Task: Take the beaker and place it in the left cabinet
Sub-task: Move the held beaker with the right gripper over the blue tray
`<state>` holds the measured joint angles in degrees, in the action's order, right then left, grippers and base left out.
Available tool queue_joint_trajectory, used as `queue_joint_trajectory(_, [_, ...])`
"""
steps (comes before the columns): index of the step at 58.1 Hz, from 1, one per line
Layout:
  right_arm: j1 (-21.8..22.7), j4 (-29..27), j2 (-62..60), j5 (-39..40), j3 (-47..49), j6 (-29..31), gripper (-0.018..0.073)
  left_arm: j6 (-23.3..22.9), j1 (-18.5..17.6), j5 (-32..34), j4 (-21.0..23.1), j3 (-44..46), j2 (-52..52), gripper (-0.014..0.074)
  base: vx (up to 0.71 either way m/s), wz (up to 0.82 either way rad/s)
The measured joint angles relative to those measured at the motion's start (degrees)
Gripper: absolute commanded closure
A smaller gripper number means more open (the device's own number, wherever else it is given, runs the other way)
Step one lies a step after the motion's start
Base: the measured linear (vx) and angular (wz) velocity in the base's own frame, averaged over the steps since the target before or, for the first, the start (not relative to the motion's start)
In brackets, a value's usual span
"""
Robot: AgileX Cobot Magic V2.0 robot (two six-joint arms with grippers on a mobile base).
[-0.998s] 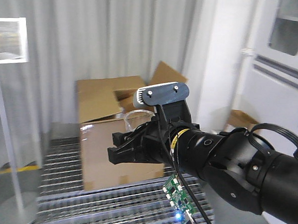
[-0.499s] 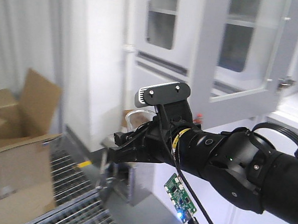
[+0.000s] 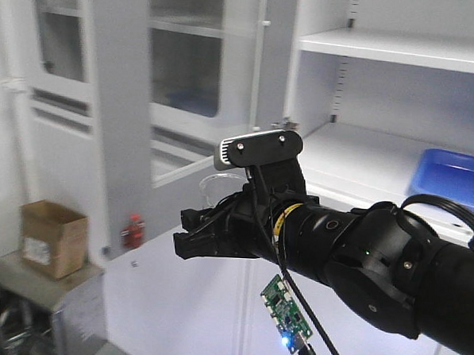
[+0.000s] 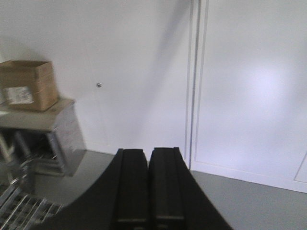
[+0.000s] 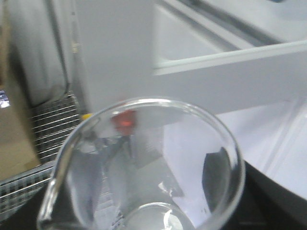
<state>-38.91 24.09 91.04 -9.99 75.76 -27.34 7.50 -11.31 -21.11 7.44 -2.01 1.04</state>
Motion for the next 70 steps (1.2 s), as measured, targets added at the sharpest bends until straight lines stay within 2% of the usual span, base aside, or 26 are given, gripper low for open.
queue_joint_trajectory(37, [0.0,0.0,0.0,0.0,0.0,0.0,0.055,0.0,0.0,0.0,0.0,0.0,0.0,0.0603,0.18,-0.52])
queue_joint_trajectory(70, [0.0,0.0,0.0,0.0,0.0,0.0,0.055,0.0,0.0,0.0,0.0,0.0,0.0,0.0603,0.16,-0.22])
